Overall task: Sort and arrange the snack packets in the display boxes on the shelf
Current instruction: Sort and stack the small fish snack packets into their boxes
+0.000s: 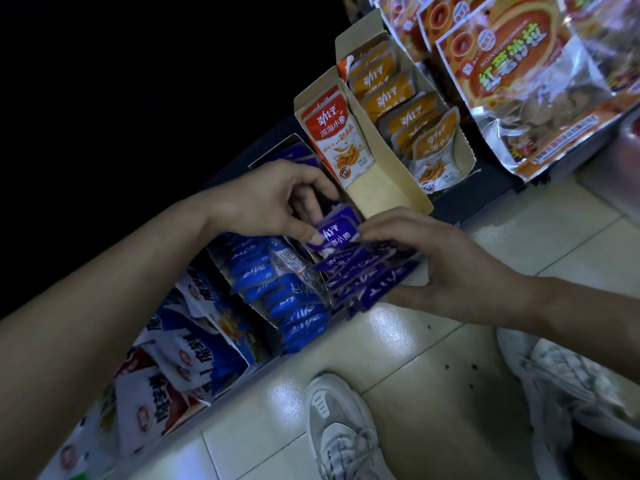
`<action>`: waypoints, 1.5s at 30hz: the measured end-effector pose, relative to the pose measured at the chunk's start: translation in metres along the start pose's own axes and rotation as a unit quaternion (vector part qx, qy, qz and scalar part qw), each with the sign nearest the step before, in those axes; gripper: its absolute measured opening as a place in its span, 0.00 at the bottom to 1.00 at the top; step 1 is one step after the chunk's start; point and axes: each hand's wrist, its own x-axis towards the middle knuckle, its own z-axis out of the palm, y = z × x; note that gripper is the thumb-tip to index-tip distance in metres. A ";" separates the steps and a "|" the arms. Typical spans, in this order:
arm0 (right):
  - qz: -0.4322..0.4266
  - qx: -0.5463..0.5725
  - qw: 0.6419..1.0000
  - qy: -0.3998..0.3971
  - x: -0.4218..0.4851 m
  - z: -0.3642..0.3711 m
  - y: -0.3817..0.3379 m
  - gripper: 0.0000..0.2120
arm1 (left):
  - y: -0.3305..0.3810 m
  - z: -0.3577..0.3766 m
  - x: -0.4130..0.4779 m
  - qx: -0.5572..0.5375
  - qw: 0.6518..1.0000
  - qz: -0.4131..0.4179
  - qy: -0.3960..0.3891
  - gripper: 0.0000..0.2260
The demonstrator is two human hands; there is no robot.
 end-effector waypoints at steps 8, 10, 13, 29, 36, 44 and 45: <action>0.022 0.010 1.000 0.003 0.001 0.007 -0.008 0.38 | -0.003 0.007 -0.001 0.084 0.994 0.056 0.048 0.02; 0.013 0.006 1.000 0.003 0.003 0.007 -0.008 0.34 | -0.001 0.006 -0.003 0.019 0.995 0.072 0.065 0.03; -0.003 -0.003 1.000 -0.002 0.001 0.008 -0.005 0.29 | 0.000 0.002 -0.007 -0.046 0.984 0.116 0.124 0.05; 0.059 -0.025 0.997 0.033 0.000 0.007 -0.008 0.45 | 0.009 -0.009 -0.020 -0.089 0.990 0.097 -0.054 0.09; -0.004 -0.065 0.997 -0.037 0.012 0.004 0.002 0.38 | 0.002 0.000 -0.007 0.056 0.991 0.045 0.109 0.10; -0.012 -0.123 0.990 -0.065 0.017 0.008 0.016 0.36 | 0.010 0.004 0.022 0.350 0.930 -0.107 -0.045 0.25; -0.018 -0.126 0.989 -0.074 0.017 0.006 0.016 0.36 | 0.011 0.003 0.026 0.348 0.926 -0.122 -0.085 0.28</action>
